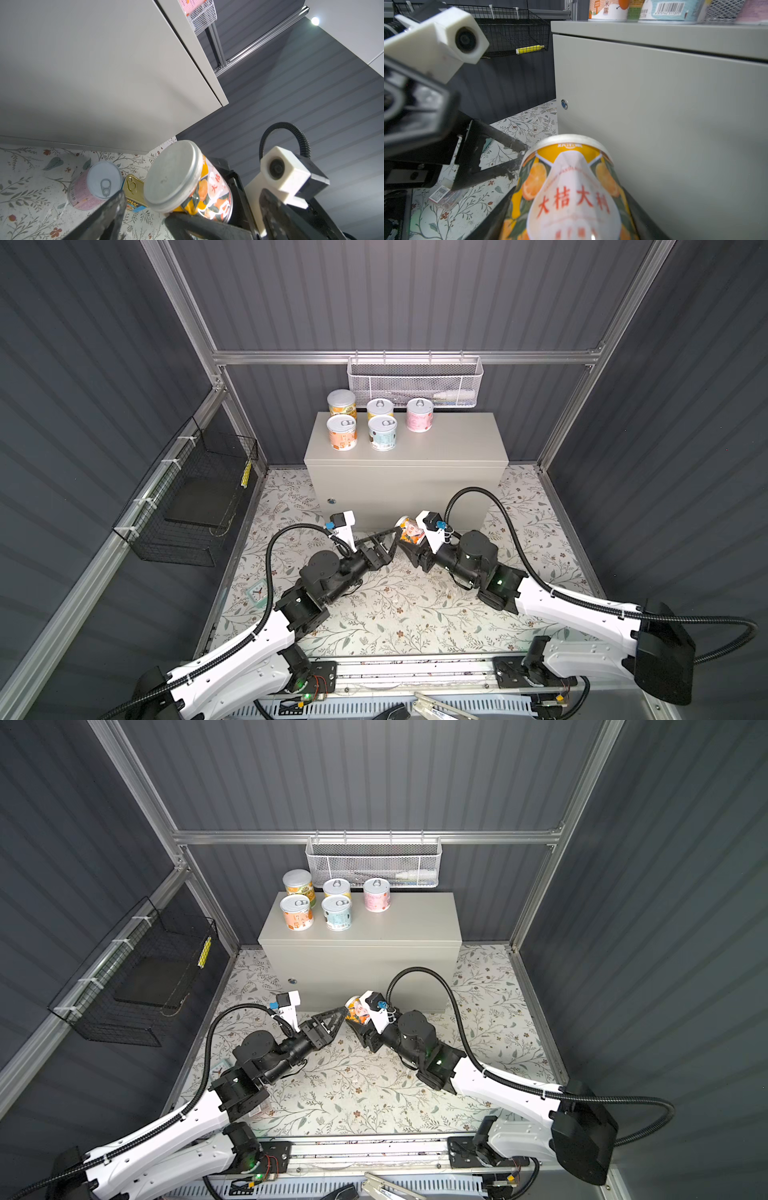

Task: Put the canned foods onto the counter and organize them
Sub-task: 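Close the left gripper around the orange-print can held by the right gripper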

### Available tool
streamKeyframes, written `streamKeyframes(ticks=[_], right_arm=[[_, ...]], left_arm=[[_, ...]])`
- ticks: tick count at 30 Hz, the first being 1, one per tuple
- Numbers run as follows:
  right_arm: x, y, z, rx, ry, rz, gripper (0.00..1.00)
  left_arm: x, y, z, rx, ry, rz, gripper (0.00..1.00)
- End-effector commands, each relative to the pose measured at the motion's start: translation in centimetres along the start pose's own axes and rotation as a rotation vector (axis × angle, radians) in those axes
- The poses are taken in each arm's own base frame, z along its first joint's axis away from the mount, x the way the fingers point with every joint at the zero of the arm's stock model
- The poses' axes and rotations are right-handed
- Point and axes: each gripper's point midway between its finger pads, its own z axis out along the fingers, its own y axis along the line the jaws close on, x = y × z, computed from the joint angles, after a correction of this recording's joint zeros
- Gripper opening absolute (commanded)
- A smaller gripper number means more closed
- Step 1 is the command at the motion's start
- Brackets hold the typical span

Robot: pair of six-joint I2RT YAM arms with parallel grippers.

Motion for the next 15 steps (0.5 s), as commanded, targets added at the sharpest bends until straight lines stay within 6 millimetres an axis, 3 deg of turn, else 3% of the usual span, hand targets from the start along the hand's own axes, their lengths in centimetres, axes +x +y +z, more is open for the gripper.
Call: streamKeyframes(ticks=[1,13,15], right_arm=[[-4.2,0.4,-0.3,-0.016,-0.161,0.037,0.58],[-4.3,1.5,0.8,-0.064,-0.207,0.091,0.58],[-4.0,1.8,1.1,-0.073,-0.204,0.097,0.58]], left_arm=[[-0.3,0.7,0.0,-0.006,-0.03,-0.019,1.0],[-0.5,1.3,-0.2,-0.005,-0.067,-0.057,1.0],[-0.7,1.1,-0.2,-0.002,-0.073,-0.054,0.96]])
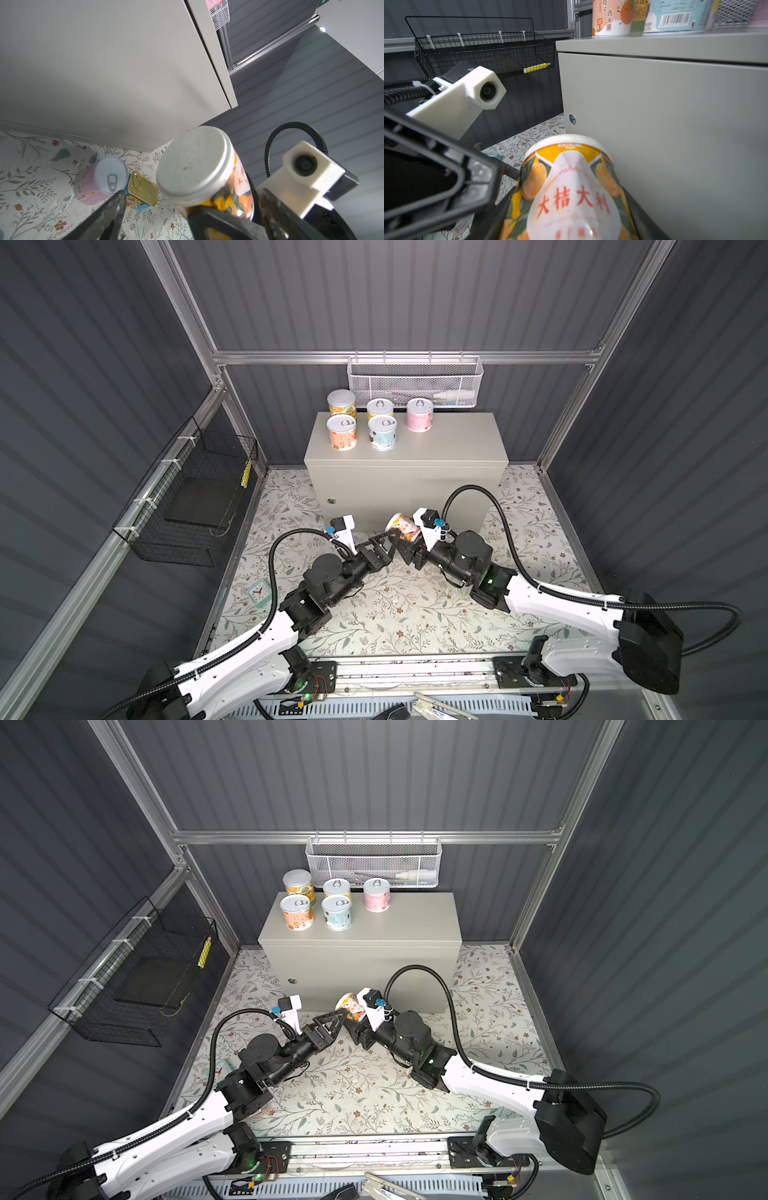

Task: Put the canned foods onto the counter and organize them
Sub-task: 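Close the left gripper around the orange-print can held by the right gripper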

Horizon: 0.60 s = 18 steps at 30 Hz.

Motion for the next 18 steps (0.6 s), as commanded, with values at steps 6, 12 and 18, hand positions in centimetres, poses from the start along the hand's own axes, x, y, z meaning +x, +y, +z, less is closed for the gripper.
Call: streamKeyframes(ticks=[6,12,18], right_arm=[[-2.9,1.8,0.2,-0.053,-0.13,0.018,0.58],[-3.2,2.2,0.4,-0.062,-0.149,0.027,0.58],[-3.1,2.8,0.7,-0.086,-0.159,0.036,0.58]], left_arm=[[-1.4,-1.6,0.1,0.046,-0.044,0.004,0.9],[-1.1,-1.3,0.6,0.05,-0.042,-0.035,0.86],[-1.2,-1.6,1.1,0.083,-0.056,-0.052,0.81]])
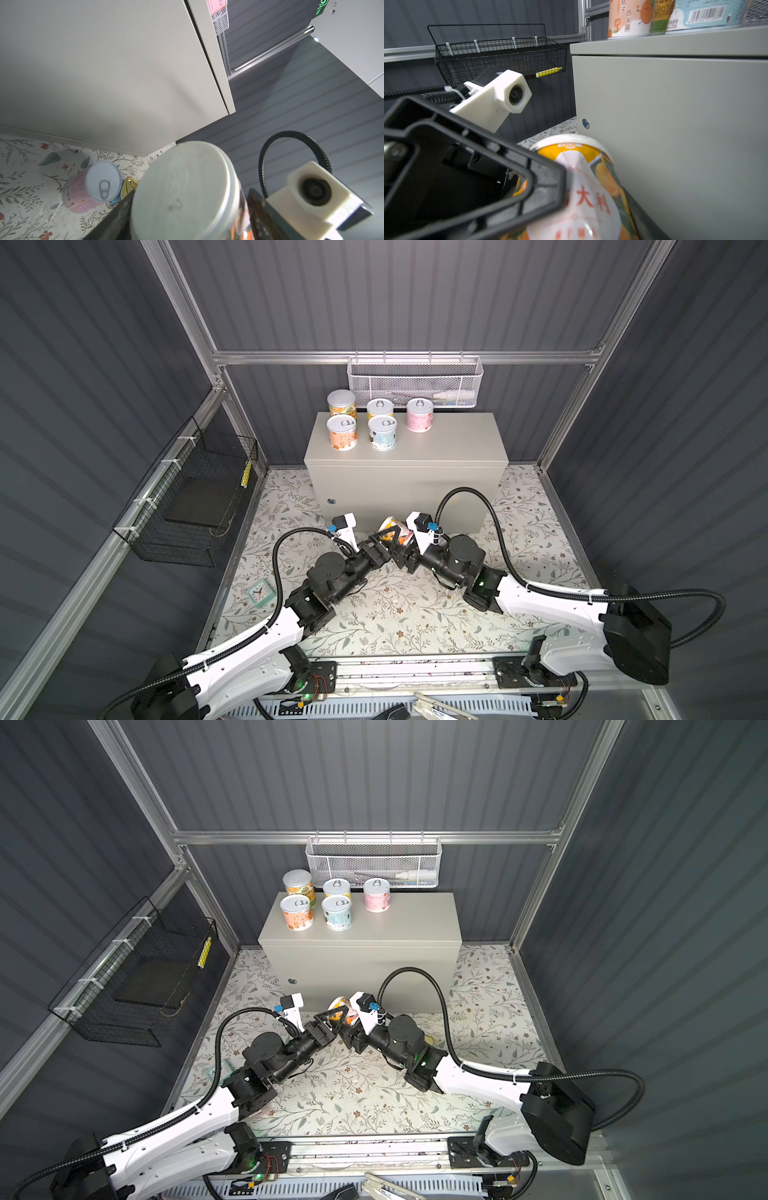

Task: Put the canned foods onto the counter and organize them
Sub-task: 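Close the left gripper around the orange-print can held by the right gripper, then open the right gripper and draw it back while the left gripper holds the can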

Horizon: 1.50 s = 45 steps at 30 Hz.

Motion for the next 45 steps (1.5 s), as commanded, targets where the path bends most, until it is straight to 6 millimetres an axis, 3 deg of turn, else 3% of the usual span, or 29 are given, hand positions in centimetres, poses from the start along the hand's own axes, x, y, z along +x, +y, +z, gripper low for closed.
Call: streamKeyframes(ticks=[1,4,9,18,30,39,45], right_arm=[[-3.2,1.1,0.0,-0.04,-0.119,0.017,0.58],[-2.8,1.3,0.1,-0.047,-0.112,0.015,0.58],[-2.3,1.5,0.2,-0.048,-0.091,-0.007,0.58],[-1.6,1.4,-0.2,-0.041,-0.056,-0.033,0.59],[-1.5,1.4,0.1,-0.038,-0.044,-0.03,0.64],[-0.8,0.6,0.3,0.005,-0.021,-0.035,0.77],[-0.3,0.0,0.6,0.034,-0.015,-0.036,0.81]], left_arm=[[-1.0,-1.8,0.1,0.073,-0.04,-0.017,0.81],[-1.3,-2.2,0.1,0.082,-0.045,-0.01,0.8],[-1.3,-2.5,-0.1,0.069,-0.028,0.024,0.62],[-1.5,-3.7,-0.7,0.059,0.007,0.113,0.54],[-0.3,-5.0,0.6,0.055,0.114,0.172,0.41],[-1.4,-6.4,0.4,0.025,0.12,0.287,0.41],[-1.8,-6.6,0.5,0.007,0.119,0.325,0.38]])
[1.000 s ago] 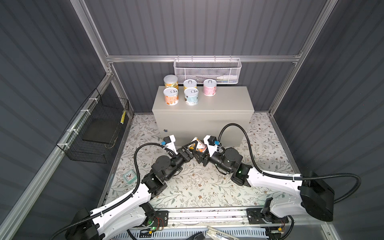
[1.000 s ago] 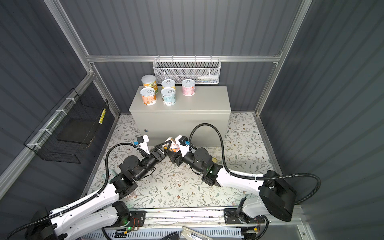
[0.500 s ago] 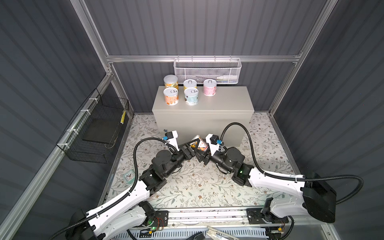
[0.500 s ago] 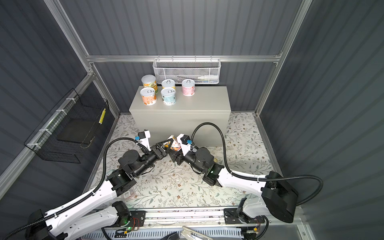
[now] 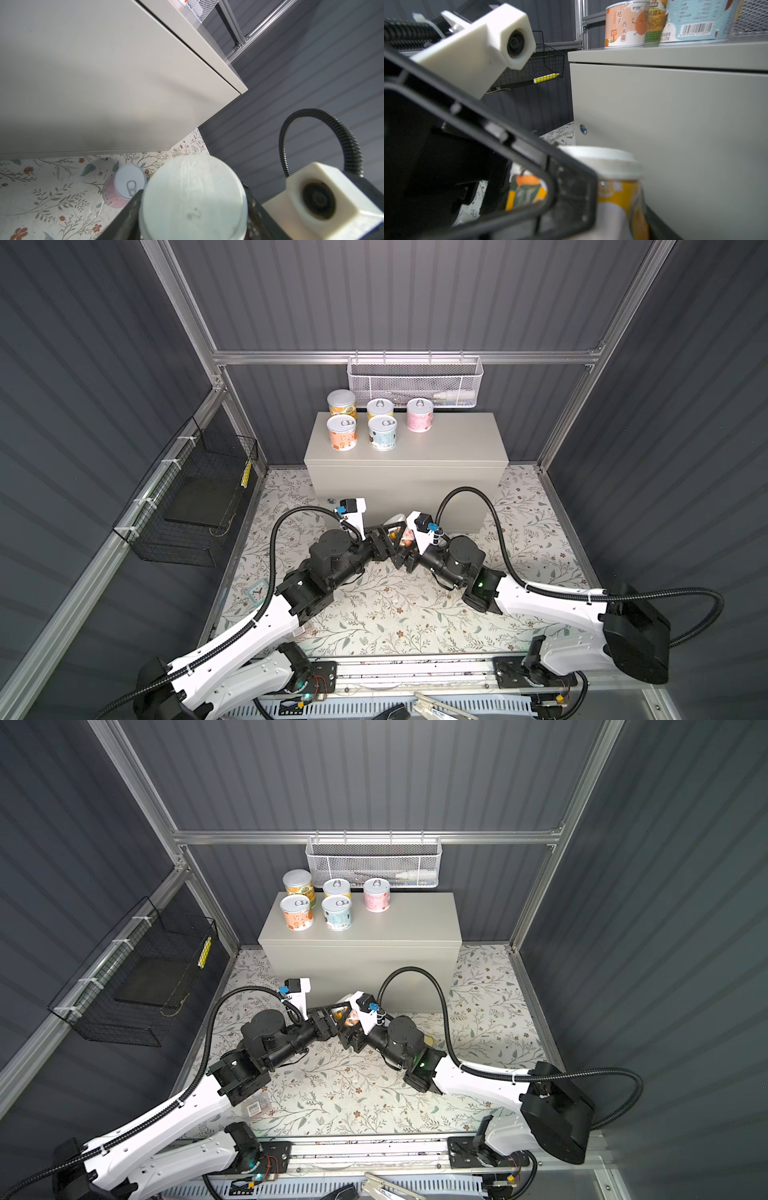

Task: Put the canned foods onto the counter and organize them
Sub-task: 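Open the right gripper and draw it back while the left gripper holds the can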

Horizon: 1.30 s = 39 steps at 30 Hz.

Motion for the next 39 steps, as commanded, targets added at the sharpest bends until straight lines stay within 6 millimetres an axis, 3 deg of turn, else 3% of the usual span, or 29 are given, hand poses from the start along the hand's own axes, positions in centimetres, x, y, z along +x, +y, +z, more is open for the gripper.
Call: streamKeyframes(ticks=[1,10,22,35,39], right_arm=[[0.0,0.1,0.5,0.006,-0.002,-0.013,0.81],[-0.1,-0.2,0.2,0.024,-0.016,-0.007,0.92],[0.5,-0.7,-1.3,0.044,-0.003,-0.013,0.99],[1.4,-2.5,-5.6,0.129,0.018,-0.005,0.99],[0.7,-3.1,-8.3,0.157,-0.011,0.016,0.99]], left_arm=[[-2.3,-3.6,-0.7,0.1,-0.045,0.052,0.38],[-3.0,-3.0,-0.9,0.047,-0.065,0.101,0.37],[-3.9,-3.4,-1.3,0.03,-0.085,0.155,0.35],[-4.8,-4.3,-1.0,0.013,-0.068,0.19,0.33],[-5.2,-4.9,-0.4,0.002,-0.04,0.223,0.34]])
